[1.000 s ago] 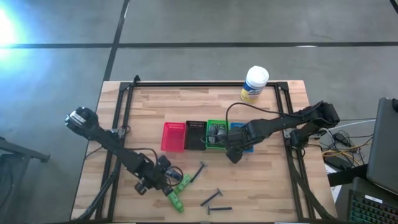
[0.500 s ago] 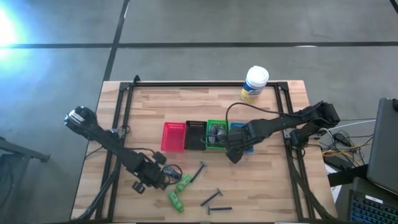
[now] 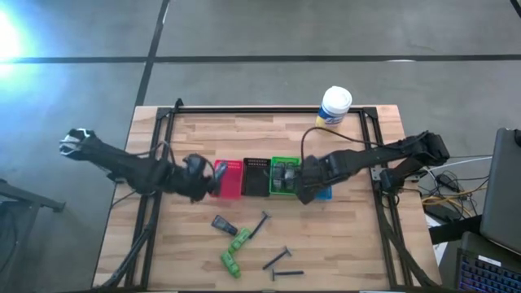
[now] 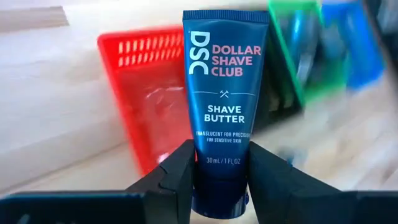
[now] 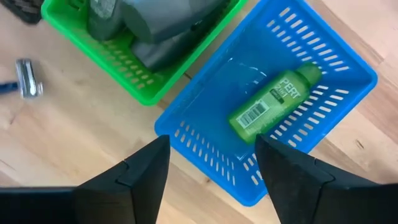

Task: Pick & Place Travel size toiletries
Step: Put the blue shave cream into the red basket

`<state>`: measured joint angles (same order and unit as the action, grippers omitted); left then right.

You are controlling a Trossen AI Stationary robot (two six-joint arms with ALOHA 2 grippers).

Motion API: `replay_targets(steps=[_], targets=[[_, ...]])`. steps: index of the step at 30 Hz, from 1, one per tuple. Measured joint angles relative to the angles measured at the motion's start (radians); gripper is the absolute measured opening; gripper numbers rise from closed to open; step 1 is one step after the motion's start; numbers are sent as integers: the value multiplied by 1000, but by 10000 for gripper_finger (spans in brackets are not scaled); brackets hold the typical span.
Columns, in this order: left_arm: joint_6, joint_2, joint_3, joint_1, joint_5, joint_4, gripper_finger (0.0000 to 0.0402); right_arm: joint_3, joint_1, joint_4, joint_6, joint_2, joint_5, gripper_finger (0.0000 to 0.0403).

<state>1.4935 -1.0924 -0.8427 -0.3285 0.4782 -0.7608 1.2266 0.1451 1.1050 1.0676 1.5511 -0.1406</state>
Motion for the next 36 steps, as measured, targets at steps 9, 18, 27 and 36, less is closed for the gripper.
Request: replay_targets(steps=[9,18,27,36], targets=[[42,-101,157,172,-114,332,123,0,-8,-9,-3,1,-1,263],[18,-234,110,189,-141,347,177,0,-6,-9,-13,0,-1,288],[-623,-194,3,145,-440,336,253,0,-6,-9,-49,-1,5,312],[-1476,-203,-3,-69,-496,287,246,0,-5,-10,-54,0,8,331]])
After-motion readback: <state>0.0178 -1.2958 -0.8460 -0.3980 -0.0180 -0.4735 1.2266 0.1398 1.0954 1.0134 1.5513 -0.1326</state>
